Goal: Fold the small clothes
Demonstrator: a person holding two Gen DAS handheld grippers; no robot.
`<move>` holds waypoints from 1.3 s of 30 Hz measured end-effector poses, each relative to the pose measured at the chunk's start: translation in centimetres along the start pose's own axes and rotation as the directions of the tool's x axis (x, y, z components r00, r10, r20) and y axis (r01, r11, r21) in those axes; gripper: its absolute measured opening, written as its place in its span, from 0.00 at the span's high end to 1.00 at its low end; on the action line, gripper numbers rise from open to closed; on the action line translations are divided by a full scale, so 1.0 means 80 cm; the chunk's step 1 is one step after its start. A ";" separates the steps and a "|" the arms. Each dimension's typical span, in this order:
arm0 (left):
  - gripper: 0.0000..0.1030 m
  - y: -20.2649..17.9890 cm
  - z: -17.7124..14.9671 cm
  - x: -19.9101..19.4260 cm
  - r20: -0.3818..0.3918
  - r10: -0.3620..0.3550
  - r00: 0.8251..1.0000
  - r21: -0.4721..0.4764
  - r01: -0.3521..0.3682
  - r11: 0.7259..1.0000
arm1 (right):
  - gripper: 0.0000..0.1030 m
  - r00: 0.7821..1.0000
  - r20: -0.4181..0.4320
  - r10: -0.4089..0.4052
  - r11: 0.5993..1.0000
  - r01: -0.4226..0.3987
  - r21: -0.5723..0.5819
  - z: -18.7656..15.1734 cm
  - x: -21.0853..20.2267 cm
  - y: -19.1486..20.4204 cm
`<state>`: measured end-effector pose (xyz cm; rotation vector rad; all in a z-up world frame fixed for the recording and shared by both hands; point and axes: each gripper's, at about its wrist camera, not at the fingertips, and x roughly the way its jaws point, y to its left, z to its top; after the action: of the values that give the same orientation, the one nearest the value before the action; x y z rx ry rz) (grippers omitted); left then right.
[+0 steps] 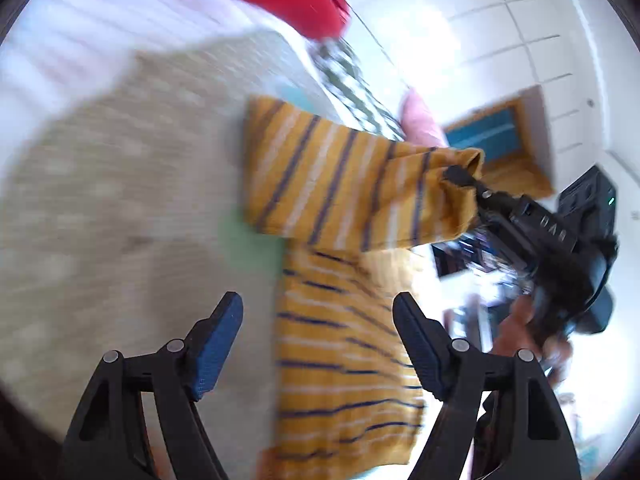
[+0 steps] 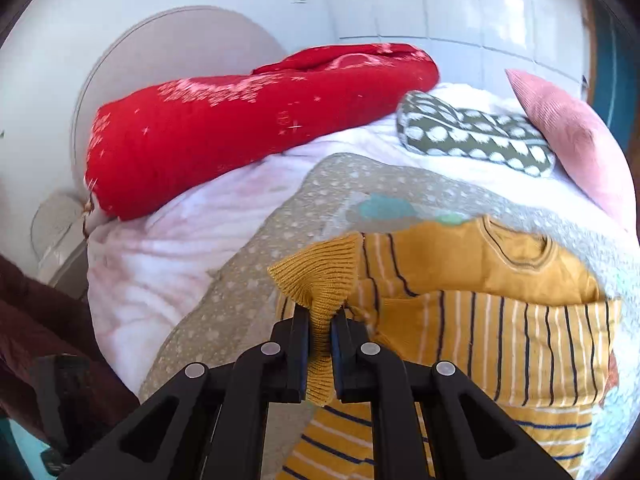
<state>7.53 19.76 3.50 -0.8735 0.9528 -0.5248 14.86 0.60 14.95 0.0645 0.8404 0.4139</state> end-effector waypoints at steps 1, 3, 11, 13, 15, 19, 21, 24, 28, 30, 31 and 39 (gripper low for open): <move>0.26 -0.002 0.007 0.027 -0.041 -0.058 0.997 -0.034 0.057 0.998 | 0.91 1.000 -0.003 0.003 0.999 -0.003 0.040 -0.001 -0.003 -0.017; 0.26 -0.002 0.019 0.068 -0.091 -0.176 0.980 -0.102 0.167 0.981 | 0.91 1.000 -0.006 0.004 0.997 -0.004 0.083 -0.002 -0.007 -0.041; 0.57 0.038 0.070 0.136 -0.043 -0.236 0.971 -0.351 0.207 0.913 | 0.91 0.998 0.056 -0.014 0.996 0.009 0.092 0.007 -0.045 -0.071; 0.86 0.018 0.090 0.123 -0.024 -0.236 0.971 -0.295 0.219 0.930 | 0.91 0.996 0.083 -0.025 0.996 0.018 0.085 0.011 -0.059 -0.077; 0.92 -0.016 0.108 0.111 -0.013 -0.190 0.982 -0.200 0.184 0.962 | 0.91 0.993 0.109 -0.042 0.996 0.033 0.081 0.019 -0.073 -0.089; 0.92 -0.080 0.121 0.105 -0.004 -0.125 0.992 -0.039 0.125 0.991 | 0.91 0.984 0.140 -0.113 0.988 0.096 0.118 0.030 -0.090 -0.134; 0.92 -0.109 0.117 0.120 -0.009 -0.079 0.997 0.037 0.079 0.996 | 0.91 0.978 0.139 -0.153 0.979 0.131 0.159 0.031 -0.092 -0.166; 0.92 -0.137 0.105 0.154 -0.038 -0.020 0.999 0.117 0.024 0.993 | 0.91 0.970 0.109 -0.219 0.956 0.190 0.225 0.025 -0.083 -0.220; 0.92 -0.139 0.072 0.215 -0.101 0.061 0.993 0.147 -0.046 0.988 | 0.91 0.950 0.030 -0.310 0.909 0.287 0.302 0.001 -0.055 -0.290; 0.91 -0.130 0.055 0.238 -0.145 0.106 0.984 0.157 -0.082 0.984 | 0.91 0.939 -0.012 -0.343 0.880 0.325 0.347 -0.019 -0.041 -0.323; 0.91 -0.125 0.046 0.246 -0.165 0.139 0.976 0.170 -0.111 0.979 | 0.91 0.935 -0.034 -0.353 0.865 0.339 0.370 -0.029 -0.035 -0.339; 0.63 -0.088 0.042 0.177 -0.110 0.186 0.976 0.175 -0.165 0.971 | 0.73 0.922 -0.110 -0.370 0.809 0.378 0.450 -0.085 -0.017 -0.409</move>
<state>17.40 6.96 3.51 -0.6060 1.0742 -0.5025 19.85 -30.67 4.28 0.3351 0.9310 -0.1712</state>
